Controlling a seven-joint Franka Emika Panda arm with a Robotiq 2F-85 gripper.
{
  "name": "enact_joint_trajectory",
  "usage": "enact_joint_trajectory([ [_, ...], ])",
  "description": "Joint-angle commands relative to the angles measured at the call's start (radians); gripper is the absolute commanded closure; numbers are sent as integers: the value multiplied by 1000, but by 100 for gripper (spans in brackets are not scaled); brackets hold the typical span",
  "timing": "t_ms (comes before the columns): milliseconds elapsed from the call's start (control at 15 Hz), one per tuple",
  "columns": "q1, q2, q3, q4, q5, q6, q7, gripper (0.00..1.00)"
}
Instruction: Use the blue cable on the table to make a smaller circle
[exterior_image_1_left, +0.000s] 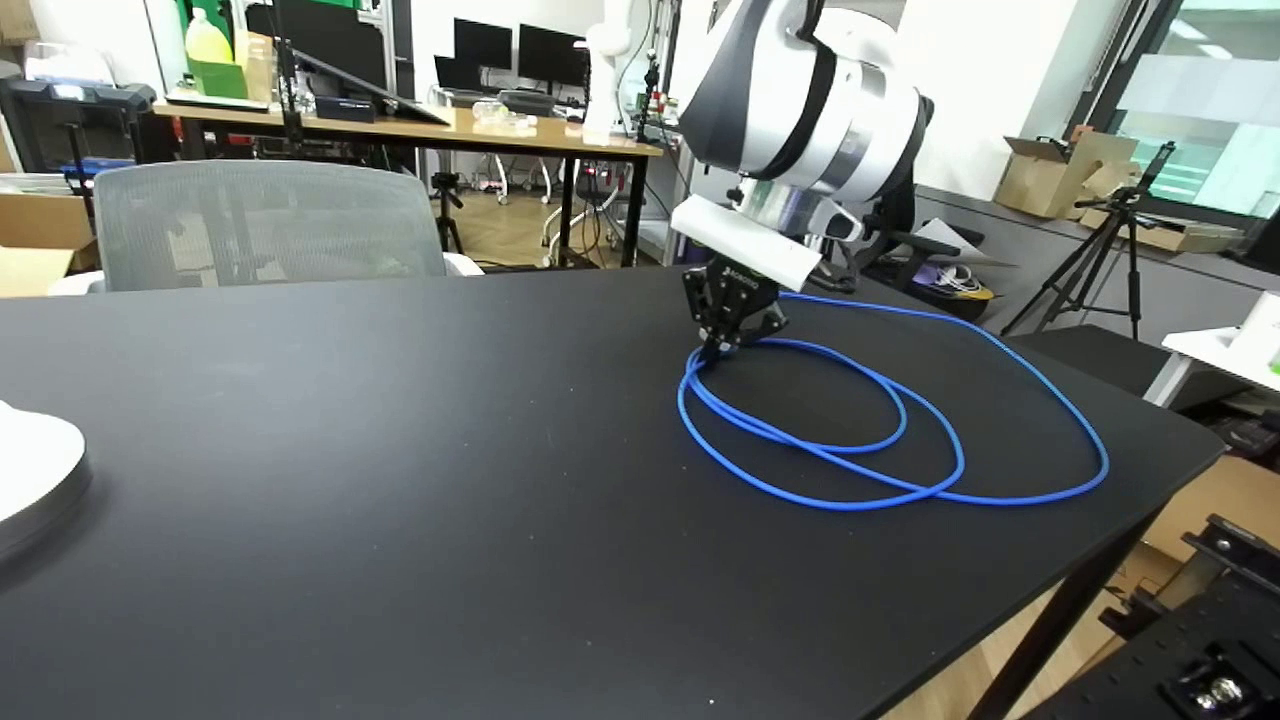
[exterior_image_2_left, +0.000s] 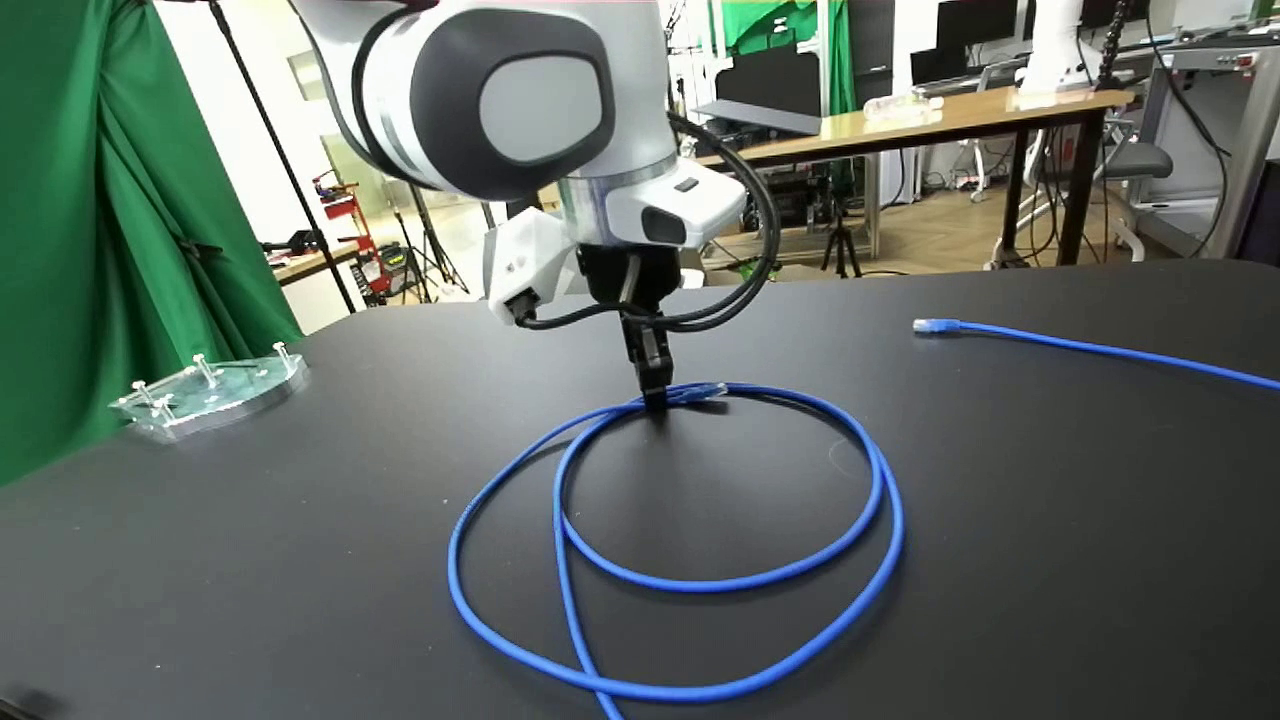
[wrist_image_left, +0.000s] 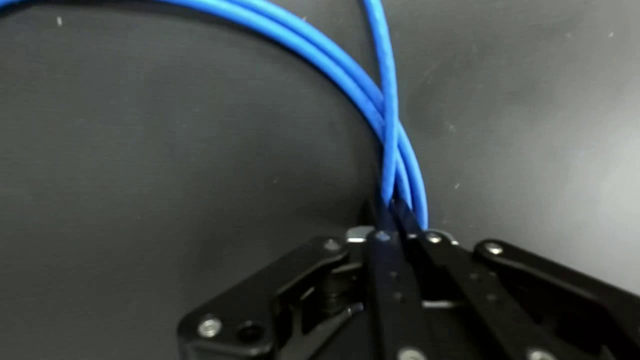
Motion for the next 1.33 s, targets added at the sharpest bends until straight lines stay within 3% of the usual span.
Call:
enact_joint_trajectory([
  [0, -4, 27, 72, 56, 42, -53, -142, 99],
  [333, 20, 50, 136, 103, 48, -120, -262, 99],
  [600, 59, 54, 125, 127, 37, -165, -285, 99],
  [667, 69, 44, 116, 126, 32, -185, -281, 70],
  [867, 128, -10, 49, 99, -11, -220, -236, 56],
  [1267, 234, -212, -117, -1, -160, -316, -139, 15],
])
